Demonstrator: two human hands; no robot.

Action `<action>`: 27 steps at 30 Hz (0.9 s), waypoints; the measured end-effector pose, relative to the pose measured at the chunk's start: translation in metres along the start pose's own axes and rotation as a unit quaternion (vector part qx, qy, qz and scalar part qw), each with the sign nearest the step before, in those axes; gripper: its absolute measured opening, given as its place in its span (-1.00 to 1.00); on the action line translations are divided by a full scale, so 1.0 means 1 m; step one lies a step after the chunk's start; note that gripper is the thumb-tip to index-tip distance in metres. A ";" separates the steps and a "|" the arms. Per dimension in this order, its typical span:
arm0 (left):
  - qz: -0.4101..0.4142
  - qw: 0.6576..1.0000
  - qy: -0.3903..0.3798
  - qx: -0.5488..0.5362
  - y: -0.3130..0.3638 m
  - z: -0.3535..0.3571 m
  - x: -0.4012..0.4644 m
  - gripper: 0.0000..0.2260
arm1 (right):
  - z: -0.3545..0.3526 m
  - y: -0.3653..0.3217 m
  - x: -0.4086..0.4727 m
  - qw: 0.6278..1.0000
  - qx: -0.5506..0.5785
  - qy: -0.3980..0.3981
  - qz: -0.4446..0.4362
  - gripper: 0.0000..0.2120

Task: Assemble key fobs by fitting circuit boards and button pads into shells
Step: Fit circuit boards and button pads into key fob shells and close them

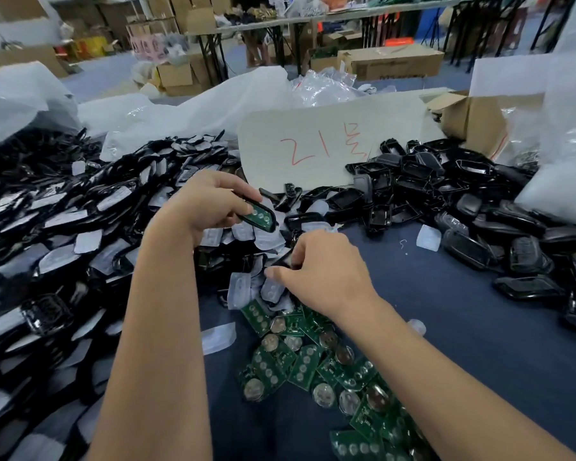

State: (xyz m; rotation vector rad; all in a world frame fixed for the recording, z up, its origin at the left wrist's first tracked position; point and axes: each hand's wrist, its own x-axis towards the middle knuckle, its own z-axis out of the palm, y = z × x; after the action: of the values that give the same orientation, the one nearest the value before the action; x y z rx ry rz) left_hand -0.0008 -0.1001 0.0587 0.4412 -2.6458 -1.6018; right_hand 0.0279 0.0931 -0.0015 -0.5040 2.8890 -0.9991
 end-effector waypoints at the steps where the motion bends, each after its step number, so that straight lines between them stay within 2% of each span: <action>1: 0.000 1.000 0.003 -0.008 -0.001 -0.001 -0.001 -0.73 | 0.001 -0.003 0.001 1.000 -0.015 -0.007 0.005 -0.51; 5: -0.002 1.000 0.006 -0.029 0.000 -0.001 -0.002 -0.79 | 0.001 -0.005 0.007 0.999 0.023 -0.019 0.031 -0.64; 9: -0.004 0.998 0.011 -0.055 0.004 0.002 -0.004 -0.80 | -0.004 0.006 0.011 0.986 0.152 -0.029 0.053 -0.66; 14: 0.011 0.995 -0.021 -0.094 0.008 0.015 -0.007 -0.81 | -0.032 0.040 0.013 0.949 0.302 -0.029 0.089 -0.73; 17: 0.014 0.994 -0.078 -0.070 0.017 0.039 -0.006 -0.85 | -0.055 0.074 0.006 0.925 0.366 -0.010 0.106 -0.77; 21: 0.084 0.976 -0.203 -0.010 0.028 0.097 -0.007 -0.86 | -0.076 0.120 -0.007 0.894 0.423 0.065 0.135 -0.80; 25: 0.150 0.955 -0.244 0.084 0.023 0.152 -0.009 -0.82 | -0.079 0.147 -0.015 0.872 0.457 0.106 0.142 -0.81; 27: 0.182 0.951 -0.222 0.117 0.018 0.165 -0.007 -0.80 | -0.076 0.150 -0.016 0.870 0.462 0.112 0.131 -0.80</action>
State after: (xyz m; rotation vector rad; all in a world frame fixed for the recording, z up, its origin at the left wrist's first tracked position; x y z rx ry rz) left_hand -0.0245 0.0522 -0.0030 -0.4458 -3.0056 -1.4081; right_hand -0.0111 0.2544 -0.0338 0.0841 2.1111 -2.2381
